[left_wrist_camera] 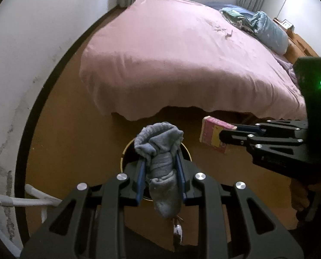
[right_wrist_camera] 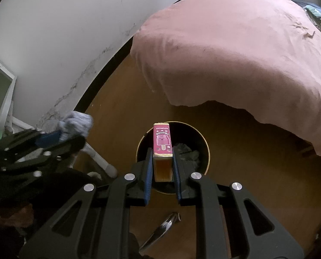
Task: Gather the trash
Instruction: 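Carry sock and pink box over the bin and open both tools to drop them, then swing both open tools back over the desk toward the remaining items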
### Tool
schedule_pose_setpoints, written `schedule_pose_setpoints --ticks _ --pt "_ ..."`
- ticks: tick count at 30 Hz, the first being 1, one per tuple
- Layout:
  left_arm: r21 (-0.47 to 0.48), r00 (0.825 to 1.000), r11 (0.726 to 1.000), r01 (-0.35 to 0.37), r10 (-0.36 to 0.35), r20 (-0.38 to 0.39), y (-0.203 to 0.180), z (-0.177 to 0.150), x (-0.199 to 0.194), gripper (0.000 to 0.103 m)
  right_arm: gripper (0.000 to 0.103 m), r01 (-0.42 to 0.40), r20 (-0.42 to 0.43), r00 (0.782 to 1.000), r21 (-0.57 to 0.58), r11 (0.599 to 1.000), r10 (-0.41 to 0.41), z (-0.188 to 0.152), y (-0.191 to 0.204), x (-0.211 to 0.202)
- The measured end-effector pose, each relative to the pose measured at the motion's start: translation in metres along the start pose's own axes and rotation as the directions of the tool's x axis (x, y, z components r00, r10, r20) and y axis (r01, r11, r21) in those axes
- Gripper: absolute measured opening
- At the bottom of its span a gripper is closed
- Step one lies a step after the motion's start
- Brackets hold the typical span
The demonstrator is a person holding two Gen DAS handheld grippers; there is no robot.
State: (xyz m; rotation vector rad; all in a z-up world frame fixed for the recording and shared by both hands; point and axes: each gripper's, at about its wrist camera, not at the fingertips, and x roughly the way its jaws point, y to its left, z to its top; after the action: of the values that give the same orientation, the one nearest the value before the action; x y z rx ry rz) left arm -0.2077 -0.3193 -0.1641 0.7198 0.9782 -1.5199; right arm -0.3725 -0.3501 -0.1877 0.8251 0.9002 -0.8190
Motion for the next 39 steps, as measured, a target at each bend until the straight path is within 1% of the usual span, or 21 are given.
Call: schedule_pose_setpoints --ticks 1,3,4,5,7,11,13,15,16,17,21,24,26,29,30,31,33,34,35,36,39 --pt "-0.002 1.000 1.000 0.012 -0.012 -0.009 0.000 0.000 0.005 0.025 0.017 0.000 -0.002 1.000 0.001 1.000 0.000 0.000 -0.002 0.001" --pt "-0.002 1.000 1.000 0.005 -0.005 -0.023 0.000 0.004 0.015 0.028 0.017 -0.001 -0.006 1.000 0.004 1.000 0.001 0.000 -0.007 0.001" --pt "-0.002 1.000 1.000 -0.001 0.001 -0.030 -0.002 0.006 0.018 0.041 0.017 -0.002 -0.008 1.000 0.007 1.000 0.002 0.000 -0.008 0.003" --pt "-0.001 1.000 1.000 -0.006 0.006 -0.030 -0.002 0.007 0.021 0.056 0.017 -0.003 -0.013 1.000 0.009 1.000 0.003 0.000 -0.009 0.006" --pt "0.004 1.000 1.000 -0.011 0.011 -0.021 -0.002 0.006 0.020 0.067 0.017 -0.002 -0.019 1.000 0.014 1.000 0.002 0.001 -0.009 0.008" --pt "0.001 0.999 1.000 -0.011 0.011 -0.035 -0.001 0.006 0.022 0.068 0.017 -0.003 -0.032 0.999 0.020 1.000 0.004 0.003 -0.010 0.016" --pt "-0.001 0.999 1.000 -0.012 0.012 -0.036 0.000 0.007 0.022 0.069 0.019 -0.013 -0.035 0.999 0.027 1.000 0.014 0.003 -0.010 0.018" --pt "-0.005 0.999 1.000 -0.013 0.013 -0.033 0.002 0.006 0.019 0.072 0.034 -0.016 -0.035 0.999 0.032 0.999 0.017 0.003 -0.011 0.019" --pt "-0.007 0.999 1.000 -0.017 0.017 -0.029 0.003 0.006 0.018 0.075 0.051 -0.015 -0.029 0.999 0.034 0.999 0.016 0.003 -0.011 0.019" --pt "-0.007 0.999 1.000 -0.023 0.023 -0.025 0.003 0.006 0.017 0.078 0.054 -0.012 -0.016 1.000 0.034 0.999 0.012 0.004 -0.011 0.018" --pt "-0.015 1.000 1.000 -0.024 0.024 -0.019 0.007 0.005 0.011 0.080 0.054 -0.009 -0.017 1.000 0.033 0.999 0.009 0.003 -0.010 0.019" --pt "-0.014 0.999 0.999 -0.039 0.039 -0.001 0.007 0.006 0.003 0.086 0.054 -0.005 -0.011 1.000 0.031 0.999 0.005 0.004 -0.009 0.017" --pt "-0.013 0.998 0.998 -0.055 0.055 0.012 0.007 0.007 -0.004 0.090 0.057 0.003 -0.001 1.000 0.025 1.000 -0.003 0.006 -0.007 0.013" --pt "-0.022 0.997 0.998 -0.067 0.068 0.033 0.009 0.009 -0.023 0.092 0.060 0.018 0.031 0.999 0.004 1.000 -0.019 0.011 0.003 -0.001" --pt "-0.031 0.996 0.997 -0.071 0.072 0.042 0.011 0.010 -0.036 0.092 0.061 0.023 0.046 0.999 -0.008 1.000 -0.023 0.013 0.008 -0.008" --pt "-0.036 0.996 0.997 -0.072 0.073 0.050 0.012 0.010 -0.044 0.092 0.063 0.025 0.063 0.998 -0.021 0.999 -0.024 0.016 0.013 -0.016" --pt "-0.050 0.993 0.995 -0.081 0.086 0.087 0.015 0.011 -0.076 0.094 0.069 0.025 0.113 0.993 -0.064 0.998 -0.018 0.023 0.030 -0.036" --pt "-0.053 0.988 0.994 -0.095 0.100 0.116 0.018 0.011 -0.098 0.096 0.071 0.027 0.134 0.991 -0.084 0.996 -0.015 0.027 0.039 -0.044" --pt "-0.056 0.985 0.993 -0.104 0.111 0.135 0.021 0.010 -0.112 0.096 0.071 0.026 0.151 0.988 -0.104 0.994 -0.010 0.031 0.048 -0.051" --pt "-0.066 0.978 0.990 -0.120 0.130 0.163 0.026 0.007 -0.133 0.096 0.071 0.020 0.179 0.984 -0.144 0.989 0.006 0.036 0.066 -0.062" --pt "-0.115 0.957 0.981 -0.154 0.177 0.229 0.048 -0.005 -0.188 0.096 0.072 -0.004 0.218 0.974 -0.244 0.970 0.059 0.046 0.115 -0.078"
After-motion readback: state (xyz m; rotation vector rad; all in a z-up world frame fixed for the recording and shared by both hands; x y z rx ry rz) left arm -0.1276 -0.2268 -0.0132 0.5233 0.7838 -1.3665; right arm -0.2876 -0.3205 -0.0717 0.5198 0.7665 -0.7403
